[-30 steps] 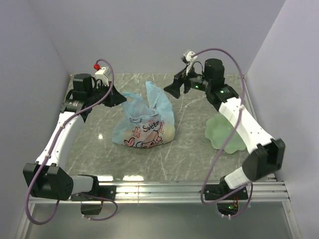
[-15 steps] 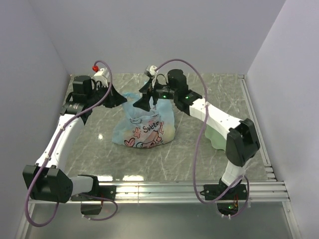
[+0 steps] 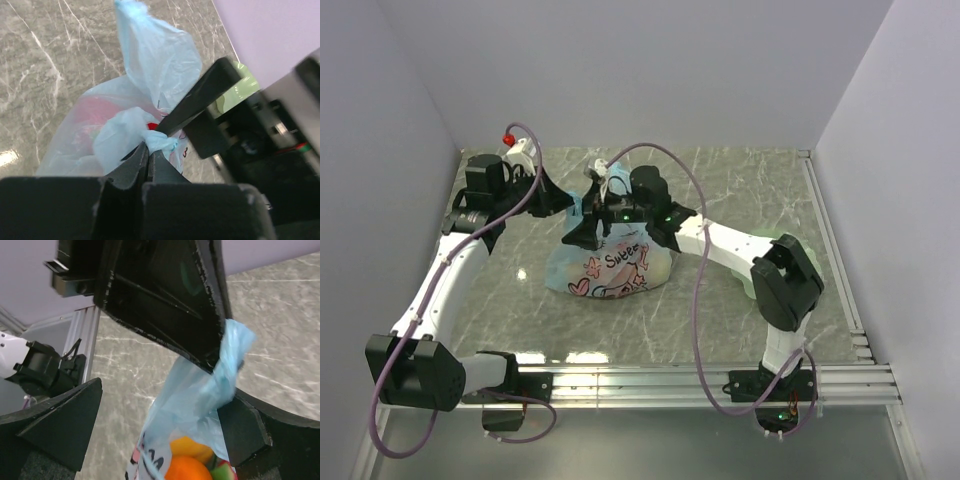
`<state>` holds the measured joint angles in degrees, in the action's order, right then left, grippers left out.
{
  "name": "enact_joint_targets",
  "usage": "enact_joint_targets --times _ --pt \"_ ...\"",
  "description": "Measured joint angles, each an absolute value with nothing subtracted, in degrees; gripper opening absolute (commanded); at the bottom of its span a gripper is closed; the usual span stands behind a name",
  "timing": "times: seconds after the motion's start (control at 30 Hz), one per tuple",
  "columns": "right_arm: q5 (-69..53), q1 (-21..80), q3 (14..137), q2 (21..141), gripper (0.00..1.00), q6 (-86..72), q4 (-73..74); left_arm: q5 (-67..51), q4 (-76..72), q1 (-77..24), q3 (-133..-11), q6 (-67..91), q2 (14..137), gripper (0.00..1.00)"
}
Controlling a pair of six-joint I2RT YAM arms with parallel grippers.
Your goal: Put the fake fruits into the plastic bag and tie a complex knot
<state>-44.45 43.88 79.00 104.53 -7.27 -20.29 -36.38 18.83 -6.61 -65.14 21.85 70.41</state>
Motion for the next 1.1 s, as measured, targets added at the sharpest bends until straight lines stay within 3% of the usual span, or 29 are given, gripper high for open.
enact_joint_targets --times 0.13,0.27,0.43,0.5,0.57,0.6,0.63,0.7,0.73,0.8,0.87,1.07,1.1 --pt "-43.00 44.38 79.00 107.13 0.99 -8.60 -22.24 -36.34 18.26 -6.61 -65.12 23.35 70.78 0.00" --pt "-41.36 44.36 78.65 109.14 0.85 -9.32 -23.46 -36.07 17.34 -6.61 -65.06 24.77 70.63 0.00" --pt "-40.49 44.21 74.85 109.54 0.77 -8.91 -25.23 -35.57 17.54 -6.39 -62.96 25.26 68.93 0.00" --pt "-40.47 44.12 73.36 109.54 0.65 -8.54 -26.22 -34.98 18.31 -6.28 -61.60 25.28 67.37 0.00" --pt "-40.51 44.01 72.49 109.51 0.46 -8.01 -26.85 -34.44 18.94 -6.13 -60.51 25.17 65.67 0.00" --pt "-40.42 44.01 72.18 109.51 0.35 -7.79 -27.11 -34.09 19.35 -6.09 -60.16 25.06 64.71 0.00" --pt "-40.36 43.97 72.07 109.51 0.17 -7.73 -27.31 -33.71 19.99 -6.07 -59.83 24.71 63.59 0.00" --pt "-40.29 43.83 72.10 109.51 0.06 -7.64 -27.31 -33.39 21.10 -6.07 -59.44 23.70 61.76 0.00" --pt "-40.56 43.79 72.23 109.49 0.00 -7.57 -27.33 -33.26 22.13 -6.07 -59.40 22.83 60.84 0.04" --pt "-40.93 43.86 72.79 109.43 0.00 -6.98 -26.87 -33.41 23.18 -6.07 -59.53 19.86 60.14 0.33" --pt "-40.34 43.72 72.84 109.36 0.00 -6.00 -24.23 -33.76 24.93 -5.82 -61.17 16.23 60.12 0.55" --pt "-39.86 43.44 72.84 109.40 0.00 -2.24 -18.33 -33.91 31.09 -5.58 -74.19 3.57 64.69 0.77" --pt "-39.79 43.44 72.84 109.38 0.00 -1.58 -17.82 -34.28 31.88 -5.58 -76.55 1.58 66.08 0.77"
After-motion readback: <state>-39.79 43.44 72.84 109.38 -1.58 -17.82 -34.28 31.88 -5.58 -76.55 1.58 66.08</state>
